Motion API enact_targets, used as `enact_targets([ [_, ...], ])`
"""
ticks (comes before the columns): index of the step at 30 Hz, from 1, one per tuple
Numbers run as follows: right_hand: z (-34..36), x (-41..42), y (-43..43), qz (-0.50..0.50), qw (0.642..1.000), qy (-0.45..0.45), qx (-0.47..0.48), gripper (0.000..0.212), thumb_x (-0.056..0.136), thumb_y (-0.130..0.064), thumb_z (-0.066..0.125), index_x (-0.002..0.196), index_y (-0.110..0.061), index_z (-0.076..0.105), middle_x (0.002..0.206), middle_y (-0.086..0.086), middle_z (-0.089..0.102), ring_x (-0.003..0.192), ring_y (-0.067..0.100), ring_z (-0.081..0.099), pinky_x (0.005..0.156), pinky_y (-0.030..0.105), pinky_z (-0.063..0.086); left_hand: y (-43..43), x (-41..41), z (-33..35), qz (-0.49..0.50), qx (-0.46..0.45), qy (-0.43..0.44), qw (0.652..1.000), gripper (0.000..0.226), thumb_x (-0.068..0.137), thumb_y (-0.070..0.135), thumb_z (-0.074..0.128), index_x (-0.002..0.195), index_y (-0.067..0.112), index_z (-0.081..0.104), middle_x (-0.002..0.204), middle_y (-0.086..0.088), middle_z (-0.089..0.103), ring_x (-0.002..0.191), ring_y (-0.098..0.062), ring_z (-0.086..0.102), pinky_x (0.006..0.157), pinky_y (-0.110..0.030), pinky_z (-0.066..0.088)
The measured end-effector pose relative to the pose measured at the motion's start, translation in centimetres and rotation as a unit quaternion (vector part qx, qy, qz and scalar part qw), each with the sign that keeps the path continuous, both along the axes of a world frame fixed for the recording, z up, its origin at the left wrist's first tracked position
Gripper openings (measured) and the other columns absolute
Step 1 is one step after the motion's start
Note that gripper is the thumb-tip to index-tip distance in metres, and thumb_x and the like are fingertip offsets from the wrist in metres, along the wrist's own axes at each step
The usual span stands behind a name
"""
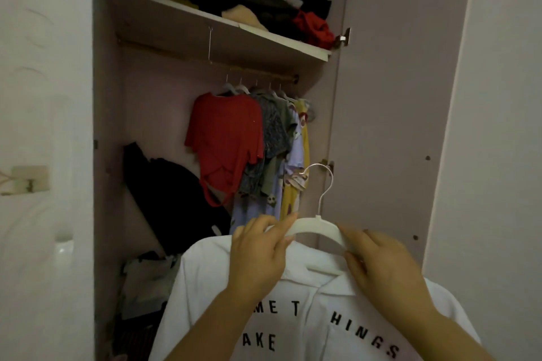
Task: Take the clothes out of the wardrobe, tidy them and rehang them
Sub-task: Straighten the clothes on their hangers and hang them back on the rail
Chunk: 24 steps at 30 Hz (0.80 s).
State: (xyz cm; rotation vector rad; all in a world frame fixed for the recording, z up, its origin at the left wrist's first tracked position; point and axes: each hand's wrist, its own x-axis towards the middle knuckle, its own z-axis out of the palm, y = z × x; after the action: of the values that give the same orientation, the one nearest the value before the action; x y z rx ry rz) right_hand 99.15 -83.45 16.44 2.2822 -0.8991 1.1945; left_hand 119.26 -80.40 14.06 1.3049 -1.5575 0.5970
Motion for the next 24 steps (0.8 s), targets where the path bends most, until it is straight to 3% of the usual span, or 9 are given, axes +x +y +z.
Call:
enact_targets([
  [10, 2.8, 11.4, -19.7, 0.117, 0.992, -0.017, -0.046, 0.041, 0.072, -0.011, 0.079, 0.112, -0.009, 0.067, 0.075, 0.01, 0.067, 0.062, 0.033, 0.061, 0.053, 0.039, 0.048, -15.0, 10.3, 3.7, 0.109, -0.03, 0.033, 0.993, 0.038, 0.085, 0.022, 0.057, 0.124, 0.026, 0.06, 0.089, 0.0, 0.06, 0.086, -0.022, 0.056, 0.076, -0.034, 0.034],
  [20, 7.4, 21.5, -33.1, 0.198, 0.975, -0.025, -0.101, 0.05, 0.065, -0.008, 0.082, 0.113, -0.008, 0.067, 0.07, 0.005, 0.064, 0.06, 0.025, 0.061, 0.048, 0.033, 0.046, -24.8, 18.3, 8.5, 0.206, -0.053, 0.025, 0.977, 0.041, 0.084, 0.012, 0.067, 0.122, 0.025, 0.061, 0.083, 0.008, 0.05, 0.08, -0.013, 0.047, 0.076, -0.033, 0.033],
  [24, 8.9, 25.4, -37.0, 0.196, 0.971, -0.015, -0.137, 0.051, 0.062, -0.012, 0.086, 0.11, -0.01, 0.069, 0.069, 0.004, 0.064, 0.056, 0.022, 0.061, 0.036, 0.027, 0.041, -28.1, 22.4, 10.0, 0.222, -0.055, 0.024, 0.973, 0.041, 0.086, 0.014, 0.065, 0.124, 0.027, 0.059, 0.083, 0.01, 0.047, 0.08, -0.011, 0.044, 0.076, -0.034, 0.036],
])
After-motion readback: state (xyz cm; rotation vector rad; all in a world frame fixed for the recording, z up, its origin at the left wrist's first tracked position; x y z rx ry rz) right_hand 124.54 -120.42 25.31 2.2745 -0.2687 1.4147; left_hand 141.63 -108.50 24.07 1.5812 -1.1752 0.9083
